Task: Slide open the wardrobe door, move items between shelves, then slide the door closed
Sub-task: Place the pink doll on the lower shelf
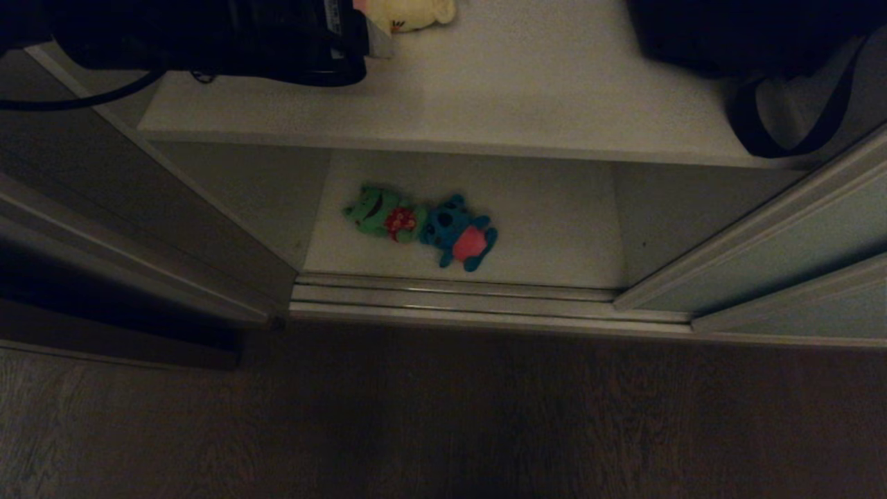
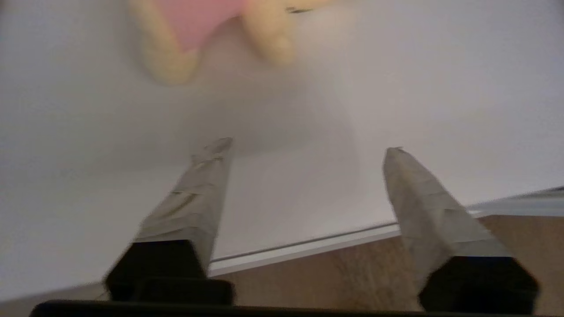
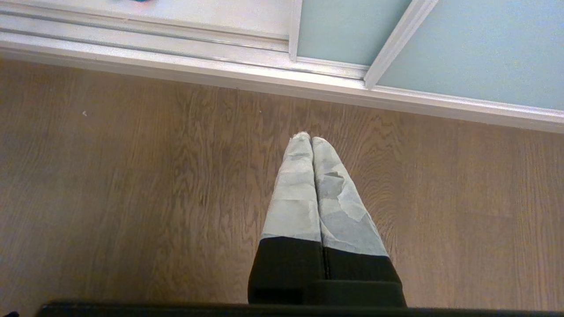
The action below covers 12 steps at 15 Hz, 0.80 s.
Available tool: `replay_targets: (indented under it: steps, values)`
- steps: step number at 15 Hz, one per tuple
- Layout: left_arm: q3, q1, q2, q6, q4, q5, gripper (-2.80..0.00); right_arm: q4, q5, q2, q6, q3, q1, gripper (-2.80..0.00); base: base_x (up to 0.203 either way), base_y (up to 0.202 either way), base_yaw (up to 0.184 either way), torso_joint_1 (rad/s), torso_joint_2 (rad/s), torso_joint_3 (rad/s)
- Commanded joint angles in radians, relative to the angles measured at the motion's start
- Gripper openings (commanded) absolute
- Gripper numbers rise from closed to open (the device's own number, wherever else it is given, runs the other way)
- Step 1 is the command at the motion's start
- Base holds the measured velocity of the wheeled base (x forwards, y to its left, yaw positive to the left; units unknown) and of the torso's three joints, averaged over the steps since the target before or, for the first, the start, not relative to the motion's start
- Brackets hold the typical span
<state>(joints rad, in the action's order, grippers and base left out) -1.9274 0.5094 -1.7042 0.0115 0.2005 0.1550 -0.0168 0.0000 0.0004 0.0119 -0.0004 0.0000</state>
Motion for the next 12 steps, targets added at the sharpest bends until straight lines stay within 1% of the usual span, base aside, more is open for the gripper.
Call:
replay_targets:
  steps: [1, 2, 4, 7, 8, 10, 12]
  values:
    - [-0.005, -0.038, -0.039, -0.003, -0.009, -0.015, 0.00, 0.000, 0.000, 0.000, 0.000, -0.001, 0.000, -2.80, 0.000, 0.000, 0.000, 0.000, 0.00, 0.000]
    - [-0.007, -0.052, -0.061, -0.003, -0.028, -0.012, 0.00, 0.000, 0.000, 0.000, 0.001, 0.000, 0.000, -2.80, 0.000, 0.000, 0.000, 0.000, 0.00, 0.000]
    - [-0.008, -0.067, -0.094, 0.005, -0.128, -0.012, 0.00, 0.000, 0.000, 0.000, 0.000, -0.001, 0.000, -2.80, 0.000, 0.000, 0.000, 0.000, 0.00, 0.000]
    - [-0.012, -0.067, -0.092, 0.017, -0.128, -0.027, 0.00, 0.000, 0.000, -0.002, 0.000, 0.000, 0.000, -2.80, 0.000, 0.000, 0.000, 0.000, 0.00, 0.000]
    - [-0.012, -0.066, -0.095, 0.030, -0.128, -0.026, 0.00, 0.000, 0.000, 0.000, 0.000, -0.001, 0.000, -2.80, 0.000, 0.000, 0.000, 0.000, 0.00, 0.000]
    - [-0.012, -0.066, -0.098, 0.031, -0.132, -0.023, 0.00, 0.000, 0.000, 0.000, 0.000, 0.000, 0.000, -2.80, 0.000, 0.000, 0.000, 0.000, 0.00, 0.000]
    - [-0.012, -0.067, -0.107, 0.024, -0.170, -0.016, 0.00, 0.000, 0.000, 0.000, 0.000, 0.000, 0.000, -2.80, 0.000, 0.000, 0.000, 0.000, 0.00, 0.000]
